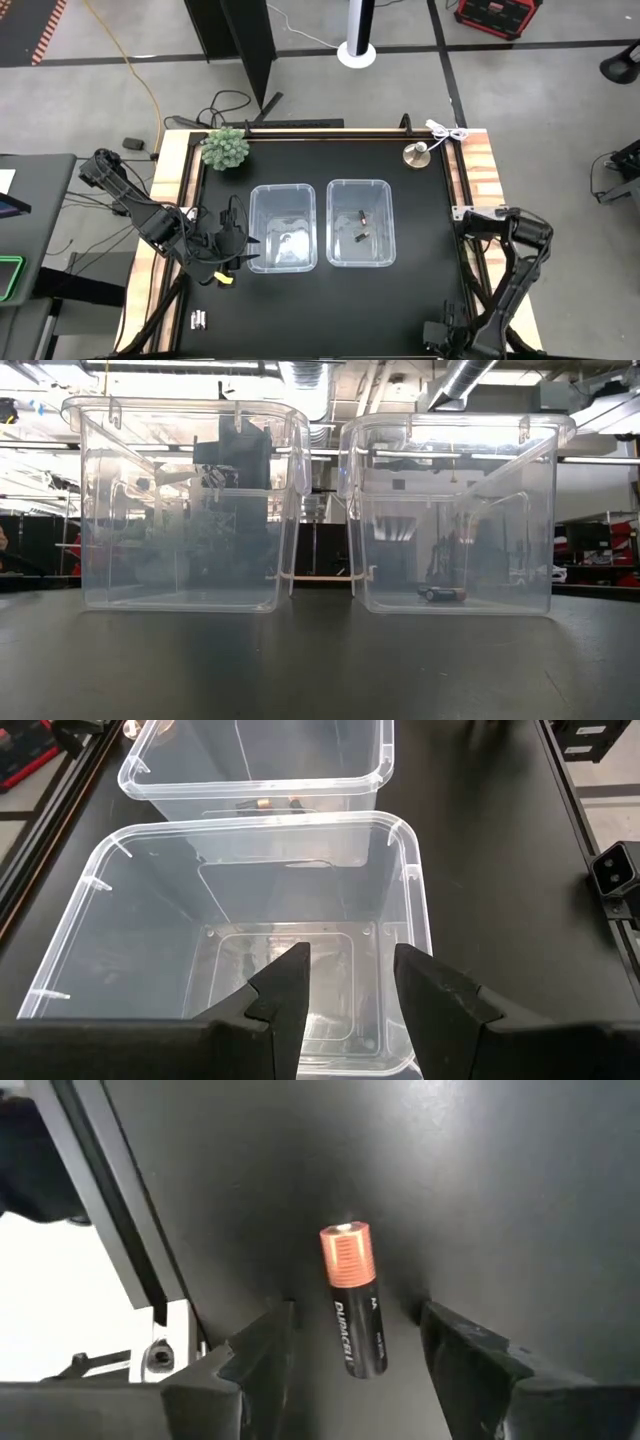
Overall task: Sort batteries
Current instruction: Put the brown battery into the right transparent bin
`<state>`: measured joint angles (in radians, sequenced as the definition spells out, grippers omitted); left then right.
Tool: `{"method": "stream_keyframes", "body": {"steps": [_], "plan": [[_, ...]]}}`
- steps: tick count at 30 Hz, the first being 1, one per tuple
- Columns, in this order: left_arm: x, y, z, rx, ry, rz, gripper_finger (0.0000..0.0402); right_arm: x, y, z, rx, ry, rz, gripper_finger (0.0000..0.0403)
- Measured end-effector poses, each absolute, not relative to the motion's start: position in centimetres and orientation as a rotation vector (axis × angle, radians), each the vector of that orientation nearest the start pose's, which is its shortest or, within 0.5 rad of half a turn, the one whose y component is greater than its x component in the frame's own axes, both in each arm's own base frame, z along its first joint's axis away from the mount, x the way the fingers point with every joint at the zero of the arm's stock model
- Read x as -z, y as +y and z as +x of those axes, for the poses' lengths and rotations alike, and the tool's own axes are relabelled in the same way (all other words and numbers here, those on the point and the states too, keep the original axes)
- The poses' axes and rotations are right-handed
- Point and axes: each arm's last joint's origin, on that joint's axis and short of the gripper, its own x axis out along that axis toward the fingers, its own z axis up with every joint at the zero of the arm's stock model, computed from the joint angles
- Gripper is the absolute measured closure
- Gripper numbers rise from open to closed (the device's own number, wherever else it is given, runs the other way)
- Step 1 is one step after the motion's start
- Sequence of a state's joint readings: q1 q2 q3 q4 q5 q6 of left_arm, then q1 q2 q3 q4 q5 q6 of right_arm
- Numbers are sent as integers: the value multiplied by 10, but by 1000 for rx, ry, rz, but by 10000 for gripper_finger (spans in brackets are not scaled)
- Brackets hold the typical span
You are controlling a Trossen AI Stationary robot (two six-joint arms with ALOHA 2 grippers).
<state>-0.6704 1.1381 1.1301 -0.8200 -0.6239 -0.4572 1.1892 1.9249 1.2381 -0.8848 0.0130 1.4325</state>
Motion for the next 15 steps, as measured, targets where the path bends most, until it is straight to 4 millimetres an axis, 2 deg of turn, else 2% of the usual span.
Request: {"method": "stream_keyframes", "body": {"steps": [3, 6, 15], "plan": [[-334, -121, 180, -106, 646, 60, 258, -143, 313, 131, 206, 1568, 191, 184], [-334, -121, 180, -104, 647, 65, 258, -142, 310, 137, 207, 1576, 188, 212], [-334, -121, 180, -104, 647, 67, 258, -141, 302, 154, 166, 1604, 162, 356]]}}
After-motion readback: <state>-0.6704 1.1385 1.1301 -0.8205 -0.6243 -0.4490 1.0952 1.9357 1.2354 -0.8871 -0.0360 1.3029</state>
